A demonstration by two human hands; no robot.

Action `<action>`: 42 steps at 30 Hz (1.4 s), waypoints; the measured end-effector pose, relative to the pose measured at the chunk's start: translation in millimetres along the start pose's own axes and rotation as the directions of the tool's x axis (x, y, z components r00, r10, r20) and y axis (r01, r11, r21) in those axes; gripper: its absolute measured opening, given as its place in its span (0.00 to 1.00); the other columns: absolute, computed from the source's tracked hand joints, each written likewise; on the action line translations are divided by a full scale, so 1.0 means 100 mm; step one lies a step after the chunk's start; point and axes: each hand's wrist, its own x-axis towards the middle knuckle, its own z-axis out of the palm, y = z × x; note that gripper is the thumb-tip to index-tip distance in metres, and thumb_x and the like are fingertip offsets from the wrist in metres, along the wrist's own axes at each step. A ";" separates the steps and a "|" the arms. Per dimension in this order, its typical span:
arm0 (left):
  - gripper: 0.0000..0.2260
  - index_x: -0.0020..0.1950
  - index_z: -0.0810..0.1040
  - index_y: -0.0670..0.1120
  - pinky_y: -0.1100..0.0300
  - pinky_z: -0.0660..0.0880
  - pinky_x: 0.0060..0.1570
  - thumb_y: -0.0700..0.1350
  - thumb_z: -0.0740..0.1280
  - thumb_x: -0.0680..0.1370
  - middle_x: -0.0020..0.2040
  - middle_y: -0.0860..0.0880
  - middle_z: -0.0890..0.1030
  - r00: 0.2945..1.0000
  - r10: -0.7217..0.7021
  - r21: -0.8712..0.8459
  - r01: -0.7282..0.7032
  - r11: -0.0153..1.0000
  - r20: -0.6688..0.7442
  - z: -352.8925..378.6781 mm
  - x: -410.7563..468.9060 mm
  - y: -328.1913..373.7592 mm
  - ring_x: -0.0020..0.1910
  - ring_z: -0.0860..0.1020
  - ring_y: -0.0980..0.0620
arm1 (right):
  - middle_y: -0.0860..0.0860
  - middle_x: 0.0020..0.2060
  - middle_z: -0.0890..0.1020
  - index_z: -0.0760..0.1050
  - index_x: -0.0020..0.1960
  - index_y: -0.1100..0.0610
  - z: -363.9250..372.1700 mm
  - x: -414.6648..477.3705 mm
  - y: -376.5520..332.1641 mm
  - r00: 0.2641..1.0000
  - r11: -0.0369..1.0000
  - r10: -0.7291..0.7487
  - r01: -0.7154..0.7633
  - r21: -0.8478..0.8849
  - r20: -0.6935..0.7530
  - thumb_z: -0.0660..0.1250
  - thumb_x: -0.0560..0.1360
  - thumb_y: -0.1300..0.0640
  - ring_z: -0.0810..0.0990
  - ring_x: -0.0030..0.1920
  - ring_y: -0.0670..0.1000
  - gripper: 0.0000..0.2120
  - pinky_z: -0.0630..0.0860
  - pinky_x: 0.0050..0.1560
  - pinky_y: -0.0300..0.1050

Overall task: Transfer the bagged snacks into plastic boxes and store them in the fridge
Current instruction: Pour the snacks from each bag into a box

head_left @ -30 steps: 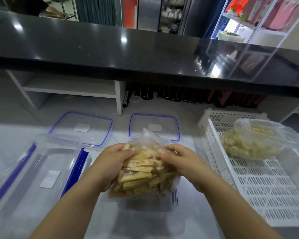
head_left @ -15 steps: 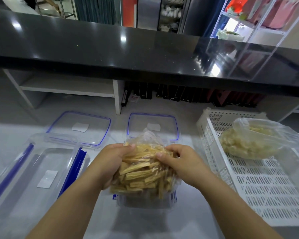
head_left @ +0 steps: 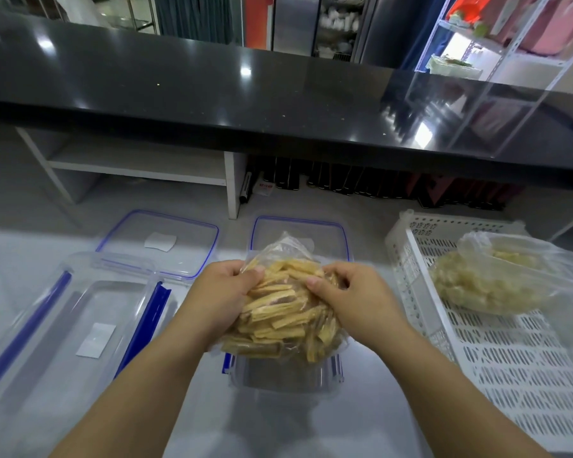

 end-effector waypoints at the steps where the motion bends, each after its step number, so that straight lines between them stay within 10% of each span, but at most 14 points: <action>1: 0.11 0.45 0.81 0.43 0.56 0.77 0.40 0.47 0.62 0.79 0.40 0.44 0.84 1.000 -0.004 0.031 0.004 1.000 0.004 0.00 0.01 0.00 0.38 0.82 0.47 | 0.41 0.24 0.75 0.74 0.33 0.51 0.01 0.00 0.01 0.999 0.999 0.012 -0.010 -0.037 0.048 0.68 0.74 0.47 0.73 0.26 0.39 0.13 0.65 0.24 0.29; 9: 0.07 0.50 0.81 0.47 0.59 0.79 0.37 0.45 0.63 0.79 0.43 0.46 0.85 0.998 0.004 -0.043 -0.001 0.999 0.063 0.04 -0.03 -0.08 0.40 0.83 0.48 | 0.53 0.36 0.81 0.80 0.43 0.47 0.07 -0.02 0.10 0.998 0.995 -0.011 0.016 0.096 -0.054 0.69 0.74 0.52 0.80 0.38 0.53 0.02 0.80 0.40 0.46; 15: 0.08 0.45 0.80 0.55 0.59 0.80 0.44 0.42 0.66 0.77 0.44 0.52 0.85 0.991 0.131 -0.042 -0.129 0.991 0.040 0.09 -0.08 -0.12 0.43 0.83 0.53 | 0.49 0.48 0.83 0.78 0.58 0.49 0.02 -0.05 0.23 0.993 0.932 -0.074 0.035 0.361 0.094 0.74 0.69 0.62 0.83 0.48 0.49 0.19 0.81 0.51 0.49; 18: 0.05 0.45 0.80 0.51 0.52 0.78 0.47 0.44 0.64 0.78 0.44 0.49 0.83 0.995 0.095 0.109 -0.095 0.990 0.001 0.14 -0.05 -0.17 0.45 0.82 0.48 | 0.47 0.54 0.80 0.70 0.67 0.47 0.01 -0.06 0.31 0.966 0.965 -0.058 -0.010 0.261 0.251 0.78 0.59 0.58 0.81 0.52 0.47 0.38 0.80 0.52 0.45; 25: 0.16 0.61 0.71 0.62 0.64 0.74 0.49 0.48 0.67 0.76 0.54 0.67 0.73 0.979 0.165 0.193 -0.185 0.964 0.116 0.15 -0.13 -0.17 0.53 0.76 0.64 | 0.43 0.58 0.70 0.58 0.73 0.41 -0.03 -0.19 0.27 0.946 0.968 -0.115 0.176 -0.179 0.303 0.77 0.65 0.59 0.75 0.54 0.47 0.45 0.73 0.49 0.35; 33: 0.45 0.74 0.59 0.57 0.63 0.73 0.55 0.47 0.79 0.62 0.66 0.57 0.66 0.955 0.044 0.578 -0.214 0.788 0.294 0.05 -0.20 -0.15 0.57 0.71 0.56 | 0.45 0.48 0.73 0.72 0.67 0.48 0.04 -0.07 0.33 0.968 0.942 -0.179 0.219 -0.253 0.174 0.73 0.68 0.59 0.73 0.45 0.46 0.29 0.73 0.47 0.35; 38: 0.17 0.49 0.76 0.60 0.69 0.75 0.34 0.43 0.75 0.66 0.43 0.59 0.81 0.973 0.194 0.409 -0.228 0.883 0.125 0.01 -0.16 -0.01 0.37 0.79 0.66 | 0.43 0.27 0.74 0.80 0.50 0.45 -0.06 0.07 0.27 0.984 0.985 -0.170 0.169 0.024 0.055 0.74 0.69 0.62 0.73 0.27 0.40 0.15 0.70 0.30 0.28; 42: 0.15 0.53 0.80 0.50 0.65 0.74 0.35 0.48 0.75 0.68 0.45 0.53 0.83 0.977 0.213 0.235 -0.200 0.951 -0.030 -0.05 0.00 0.10 0.41 0.80 0.58 | 0.45 0.36 0.82 0.78 0.44 0.43 -0.17 0.22 0.09 0.982 0.941 -0.190 0.180 0.287 0.007 0.72 0.72 0.63 0.82 0.37 0.45 0.14 0.78 0.38 0.37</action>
